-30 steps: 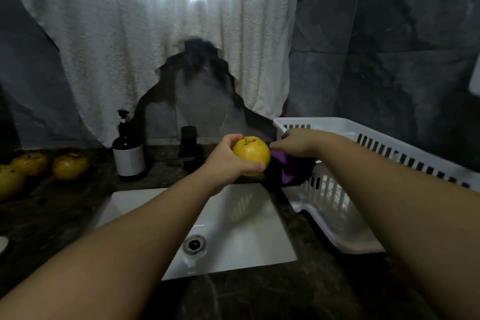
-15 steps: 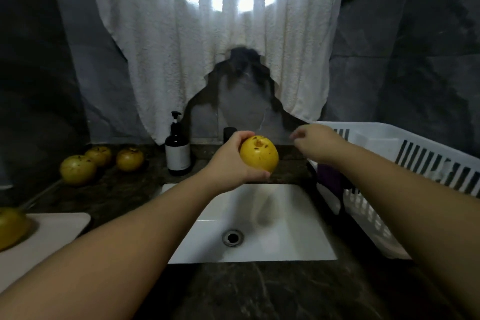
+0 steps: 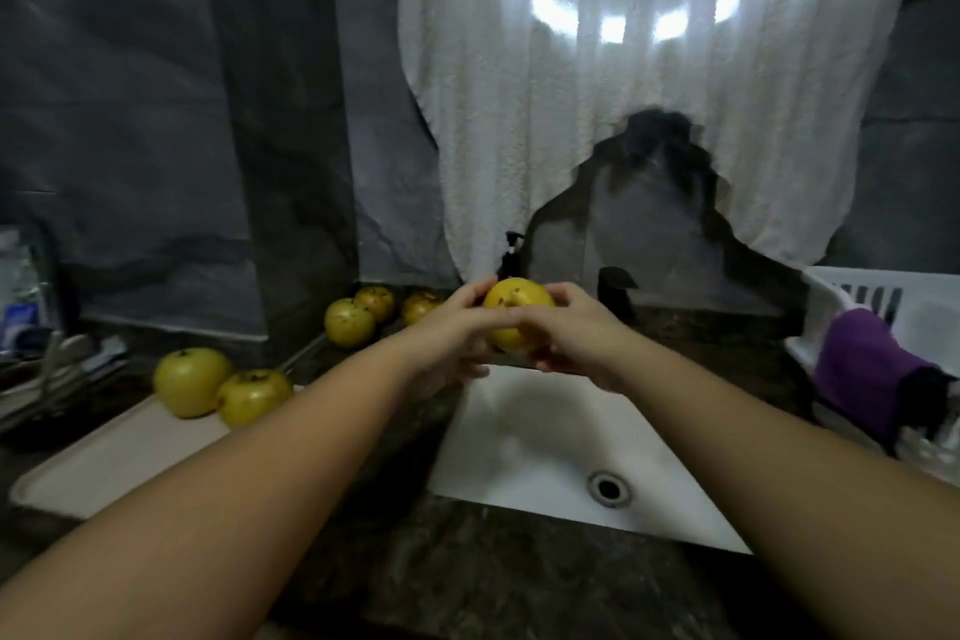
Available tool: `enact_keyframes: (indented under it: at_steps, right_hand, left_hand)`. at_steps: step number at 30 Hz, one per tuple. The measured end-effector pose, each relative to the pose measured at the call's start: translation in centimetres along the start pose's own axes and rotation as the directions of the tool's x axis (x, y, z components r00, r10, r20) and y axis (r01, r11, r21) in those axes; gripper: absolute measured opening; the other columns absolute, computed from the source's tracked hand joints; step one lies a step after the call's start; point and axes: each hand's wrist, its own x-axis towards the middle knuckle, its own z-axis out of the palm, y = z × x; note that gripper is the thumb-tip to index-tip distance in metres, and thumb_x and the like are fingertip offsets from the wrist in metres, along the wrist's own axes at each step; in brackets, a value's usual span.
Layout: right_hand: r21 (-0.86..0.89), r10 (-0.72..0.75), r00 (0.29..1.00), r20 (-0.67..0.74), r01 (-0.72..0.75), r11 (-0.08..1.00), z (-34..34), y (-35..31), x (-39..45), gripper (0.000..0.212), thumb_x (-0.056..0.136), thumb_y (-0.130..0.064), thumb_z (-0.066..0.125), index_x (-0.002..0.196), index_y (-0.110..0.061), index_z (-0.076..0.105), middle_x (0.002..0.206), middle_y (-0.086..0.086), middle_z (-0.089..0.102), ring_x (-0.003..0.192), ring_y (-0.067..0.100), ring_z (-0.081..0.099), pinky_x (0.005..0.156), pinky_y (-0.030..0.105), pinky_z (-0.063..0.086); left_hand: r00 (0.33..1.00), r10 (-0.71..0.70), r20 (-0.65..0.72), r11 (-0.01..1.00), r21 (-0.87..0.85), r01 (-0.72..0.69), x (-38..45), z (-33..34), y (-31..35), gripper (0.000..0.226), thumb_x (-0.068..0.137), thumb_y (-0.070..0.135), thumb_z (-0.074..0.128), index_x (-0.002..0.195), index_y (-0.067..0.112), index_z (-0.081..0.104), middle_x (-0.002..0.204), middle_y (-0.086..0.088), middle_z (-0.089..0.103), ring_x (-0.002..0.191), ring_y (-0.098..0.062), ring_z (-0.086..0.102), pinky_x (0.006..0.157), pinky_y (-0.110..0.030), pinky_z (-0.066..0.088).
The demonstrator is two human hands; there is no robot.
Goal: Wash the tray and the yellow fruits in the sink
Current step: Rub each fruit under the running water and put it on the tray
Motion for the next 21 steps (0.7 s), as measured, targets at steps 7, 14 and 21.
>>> enact_keyframes:
  at_steps: [7, 14, 21]
  right_hand:
    - [-0.348, -0.517, 0.818, 0.25, 0.575, 0.741, 6.6, 1.0, 1.5, 0.089, 0.074, -0.025, 0.086, 0.147, -0.045, 0.038, 0.138, -0.013, 0.035, 0.124, 0.013, 0.051, 0.104, 0.037, 0.051]
    - [-0.037, -0.224, 0.895, 0.386, 0.258, 0.966, 12.1, 1.2, 1.8, 0.094, 0.062, -0.054, 0.091, 0.142, -0.048, 0.041, 0.134, -0.01, 0.053, 0.112, 0.012, 0.064, 0.081, 0.031, 0.062]
    - [-0.051, -0.368, 0.873, 0.32, 0.404, 0.913, 18.6, 1.6, 0.5, 0.084, 0.071, -0.021, 0.093, 0.138, -0.036, 0.046, 0.119, -0.024, 0.052, 0.09, -0.013, 0.064, 0.072, 0.007, 0.05]
  left_hand:
    - [0.977, -0.142, -0.162, 0.963, -0.25, 0.099, -2.5, -6.5, -2.4, 0.047, 0.094, 0.047, 0.07, 0.133, 0.027, 0.056, 0.115, -0.011, 0.075, 0.092, -0.023, 0.077, 0.073, -0.035, 0.062]
    - [0.95, -0.02, -0.311, 0.926, -0.365, -0.1, -6.6, -9.9, -5.9, 0.066, 0.083, 0.012, 0.079, 0.14, 0.024, 0.049, 0.129, -0.014, 0.066, 0.099, -0.032, 0.077, 0.087, -0.043, 0.062]
    - [0.938, -0.134, -0.319, 0.976, -0.205, 0.07, -12.0, -15.4, -5.6, 0.063, 0.088, 0.013, 0.08, 0.141, 0.036, 0.056, 0.112, -0.003, 0.073, 0.093, -0.026, 0.071, 0.083, -0.039, 0.062]
